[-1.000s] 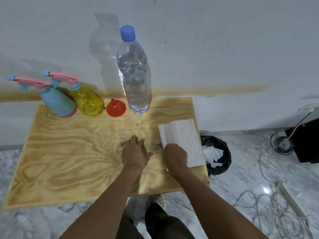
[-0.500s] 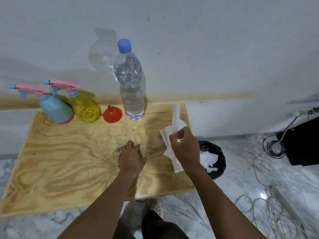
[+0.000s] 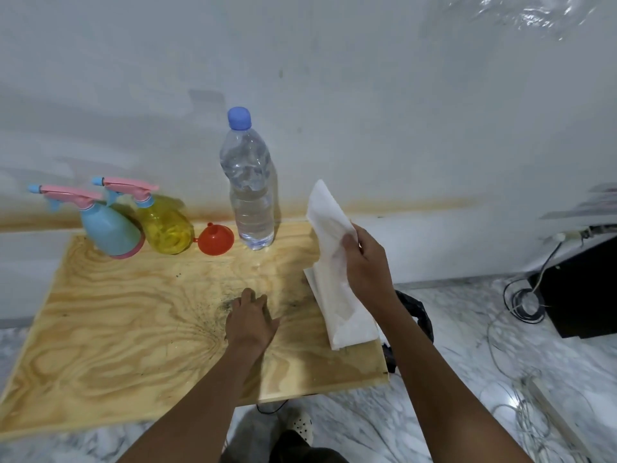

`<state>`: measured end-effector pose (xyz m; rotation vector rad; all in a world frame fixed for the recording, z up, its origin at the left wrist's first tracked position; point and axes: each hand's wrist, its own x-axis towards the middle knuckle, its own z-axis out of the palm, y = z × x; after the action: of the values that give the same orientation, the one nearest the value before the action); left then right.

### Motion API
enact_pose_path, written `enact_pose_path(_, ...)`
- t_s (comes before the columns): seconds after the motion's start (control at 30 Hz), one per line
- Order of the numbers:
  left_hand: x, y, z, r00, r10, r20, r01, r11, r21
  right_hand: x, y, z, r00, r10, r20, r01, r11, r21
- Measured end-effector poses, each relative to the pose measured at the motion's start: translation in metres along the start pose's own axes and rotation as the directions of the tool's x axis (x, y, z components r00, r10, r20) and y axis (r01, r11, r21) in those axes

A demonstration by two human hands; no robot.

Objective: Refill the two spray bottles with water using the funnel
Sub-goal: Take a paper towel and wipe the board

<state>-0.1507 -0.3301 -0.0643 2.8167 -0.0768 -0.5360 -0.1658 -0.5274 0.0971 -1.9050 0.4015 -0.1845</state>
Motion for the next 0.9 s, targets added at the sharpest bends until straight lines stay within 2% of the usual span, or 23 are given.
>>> enact_pose_path(0.1, 0.001, -0.001, -0.002, 1.000, 0.014, 0.006, -0.014, 1.000, 0.008, 0.001, -0.006, 0.006, 0.997, 0.026, 0.066, -0.028, 0.999, 0.031)
enact_pose_path(0.17, 0.002, -0.001, -0.006, 0.999, 0.004, 0.043, -0.001, 0.998, -0.057, 0.000, -0.009, 0.013, 0.992, 0.017, 0.128, -0.019, 1.000, 0.016)
enact_pose_path(0.23, 0.002, -0.002, -0.015, 0.999, 0.004, 0.035, 0.004, 0.973, -0.231, -0.001, -0.012, 0.022, 0.986, -0.006, 0.169, 0.001, 1.000, 0.030)
enact_pose_path(0.27, 0.000, -0.001, -0.022, 1.000, -0.014, 0.021, 0.021, 0.928, -0.372, -0.001, -0.013, 0.027, 0.982, -0.006, 0.187, -0.002, 0.999, 0.044)
enact_pose_path(0.3, -0.001, 0.000, -0.031, 0.997, -0.061, 0.045, 0.076, 0.830, -0.552, -0.002, -0.015, 0.032, 0.979, 0.007, 0.205, -0.020, 0.998, 0.062)
enact_pose_path(0.33, -0.004, 0.004, -0.043, 0.984, -0.106, 0.141, 0.176, 0.673, -0.718, -0.002, -0.017, 0.038, 0.974, 0.030, 0.223, -0.050, 0.995, 0.085)
enact_pose_path(0.37, -0.008, 0.006, -0.057, 0.955, -0.106, 0.277, 0.294, 0.466, -0.835, -0.003, -0.019, 0.044, 0.969, 0.055, 0.242, -0.084, 0.990, 0.111)
enact_pose_path(0.4, -0.013, 0.008, -0.069, 0.915, -0.027, 0.402, 0.396, 0.251, -0.883, -0.004, -0.021, 0.051, 0.962, 0.075, 0.263, -0.113, 0.985, 0.134)
enact_pose_path(0.43, -0.019, 0.010, -0.081, 0.879, 0.089, 0.468, 0.461, 0.087, -0.883, -0.005, -0.023, 0.057, 0.956, 0.090, 0.281, -0.135, 0.980, 0.148)
enact_pose_path(0.5, -0.029, 0.013, -0.097, 0.853, 0.229, 0.470, 0.496, -0.071, -0.866, -0.008, -0.026, 0.068, 0.950, 0.098, 0.296, -0.145, 0.980, 0.139)
enact_pose_path(0.57, -0.032, 0.017, -0.102, 0.869, 0.241, 0.431, 0.467, -0.119, -0.876, -0.011, -0.027, 0.074, 0.954, 0.094, 0.284, -0.128, 0.986, 0.103)
enact_pose_path(0.63, -0.031, 0.021, -0.103, 0.890, 0.217, 0.400, 0.432, -0.123, -0.894, -0.011, -0.028, 0.078, 0.958, 0.086, 0.274, -0.106, 0.993, 0.060)
enact_pose_path(0.73, -0.028, 0.024, -0.104, 0.899, 0.178, 0.400, 0.417, -0.071, -0.906, -0.011, -0.043, 0.077, 0.975, -0.010, 0.224, -0.005, 0.998, 0.066)
enact_pose_path(0.9, -0.027, 0.035, -0.102, 0.894, 0.129, 0.428, 0.423, 0.064, -0.904, -0.005, -0.091, 0.055, 0.982, -0.185, 0.046, 0.175, 0.970, 0.169)
